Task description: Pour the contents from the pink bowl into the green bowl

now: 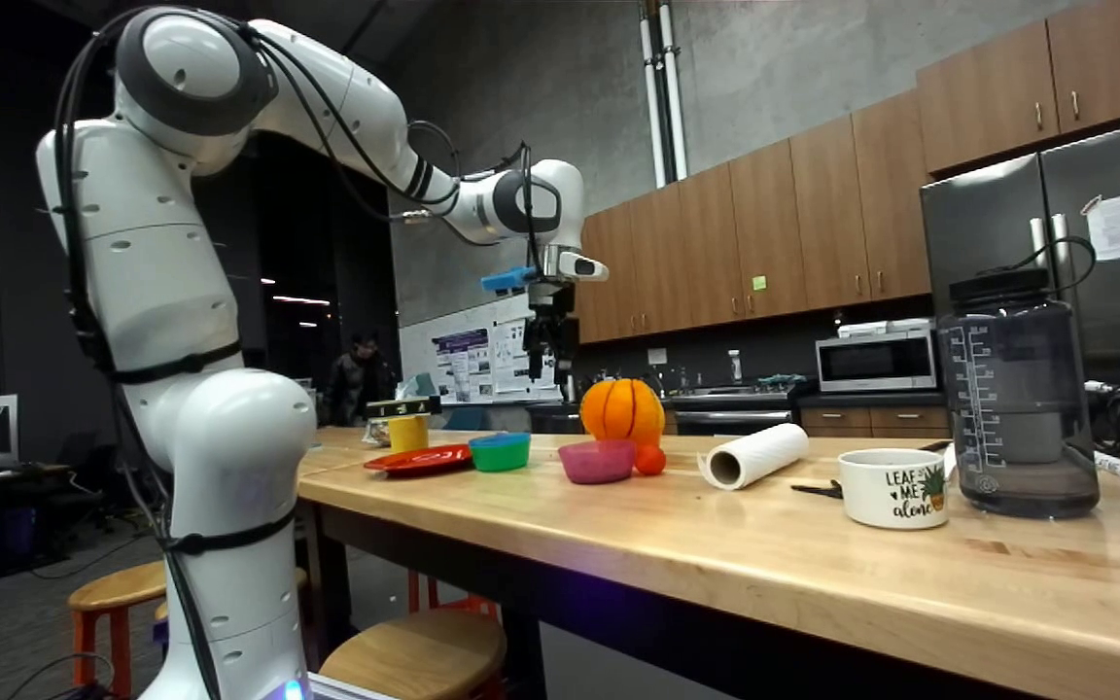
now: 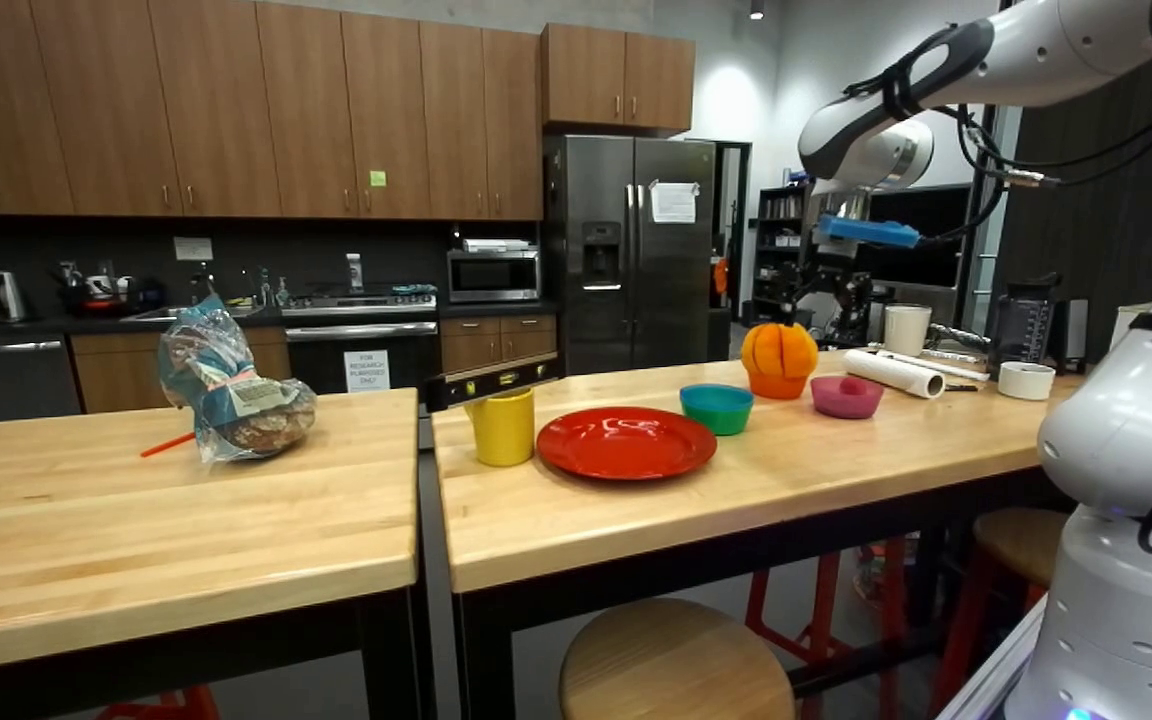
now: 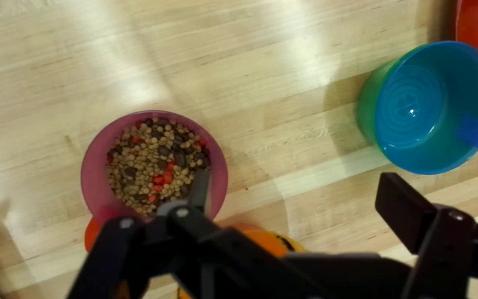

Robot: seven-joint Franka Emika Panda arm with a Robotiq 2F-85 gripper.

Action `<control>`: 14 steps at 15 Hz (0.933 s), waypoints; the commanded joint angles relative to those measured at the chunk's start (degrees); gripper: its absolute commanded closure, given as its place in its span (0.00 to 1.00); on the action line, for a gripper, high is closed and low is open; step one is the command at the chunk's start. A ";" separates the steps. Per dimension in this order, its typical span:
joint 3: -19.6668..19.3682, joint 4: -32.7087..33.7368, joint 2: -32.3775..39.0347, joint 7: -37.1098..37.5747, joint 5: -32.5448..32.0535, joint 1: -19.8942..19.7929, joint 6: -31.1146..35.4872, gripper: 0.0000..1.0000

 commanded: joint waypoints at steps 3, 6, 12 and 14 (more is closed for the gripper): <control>-1.15 -2.62 -0.43 5.08 -1.18 -3.23 2.12 0.00; -1.88 -4.58 -0.72 6.82 -1.45 -4.70 3.16 0.00; -2.66 -8.65 -0.74 13.21 -4.06 -7.89 7.58 0.00; -2.69 -9.79 -0.70 16.17 -5.07 -8.94 8.95 0.00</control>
